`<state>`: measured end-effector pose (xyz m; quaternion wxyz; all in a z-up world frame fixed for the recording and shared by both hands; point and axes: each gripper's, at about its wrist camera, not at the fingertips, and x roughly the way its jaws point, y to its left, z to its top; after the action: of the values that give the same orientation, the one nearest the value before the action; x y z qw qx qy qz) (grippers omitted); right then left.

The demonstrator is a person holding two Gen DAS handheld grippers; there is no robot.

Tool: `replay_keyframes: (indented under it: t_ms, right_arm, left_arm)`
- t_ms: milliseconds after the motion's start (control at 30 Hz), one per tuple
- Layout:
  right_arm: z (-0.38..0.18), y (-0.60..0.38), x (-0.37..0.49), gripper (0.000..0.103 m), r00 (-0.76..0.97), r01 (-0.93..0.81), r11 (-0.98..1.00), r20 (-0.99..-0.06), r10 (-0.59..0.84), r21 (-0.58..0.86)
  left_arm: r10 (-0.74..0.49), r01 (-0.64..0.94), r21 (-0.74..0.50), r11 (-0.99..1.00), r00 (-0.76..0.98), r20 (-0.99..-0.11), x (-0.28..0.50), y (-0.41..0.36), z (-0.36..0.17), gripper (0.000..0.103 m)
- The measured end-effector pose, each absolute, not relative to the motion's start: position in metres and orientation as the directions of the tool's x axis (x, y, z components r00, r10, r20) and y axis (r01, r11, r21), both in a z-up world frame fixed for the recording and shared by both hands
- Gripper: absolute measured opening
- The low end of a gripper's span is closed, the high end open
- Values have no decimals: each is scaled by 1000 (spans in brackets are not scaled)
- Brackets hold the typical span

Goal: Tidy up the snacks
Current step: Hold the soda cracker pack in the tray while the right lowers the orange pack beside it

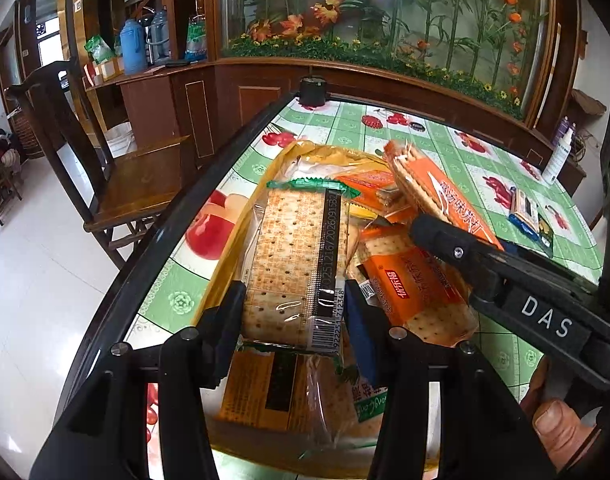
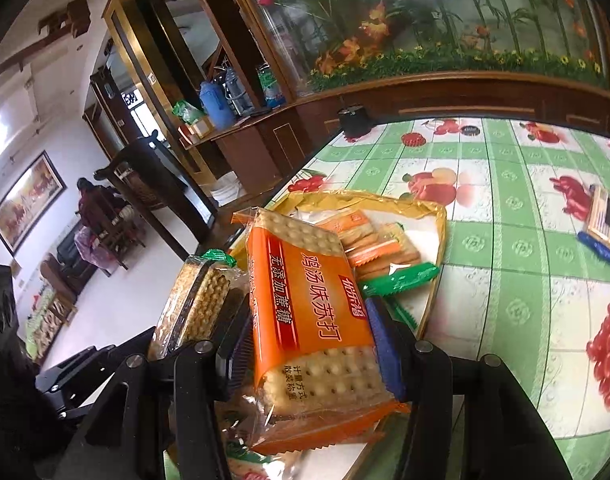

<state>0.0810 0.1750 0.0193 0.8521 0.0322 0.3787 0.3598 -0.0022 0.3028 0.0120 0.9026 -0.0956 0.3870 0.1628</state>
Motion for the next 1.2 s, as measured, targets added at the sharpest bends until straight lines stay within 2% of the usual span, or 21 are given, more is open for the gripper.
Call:
replay_keyframes:
  t_ms: [1000,1100,1167,1200]
  right_arm:
    - [14,186,81,57,431,-596,743,-659,617,305]
    - [16,184,79,64,427,-598,737,-653,626,315]
    - [19,181,76,73,434,-600,735,-643,631,316]
    - [20,180,75,73,439,-600,735,-639,632,315]
  left_arm:
    - [193,-368,-90,926,662,-724,-4,309,8,48]
    - [183,-367,-102,925,663,-726,-6,309,8,47]
    - [176,-369,-114,922,664,-727,-7,310,8,47]
    - [173,-370,-117,922,662,-729,-8,311,7,47]
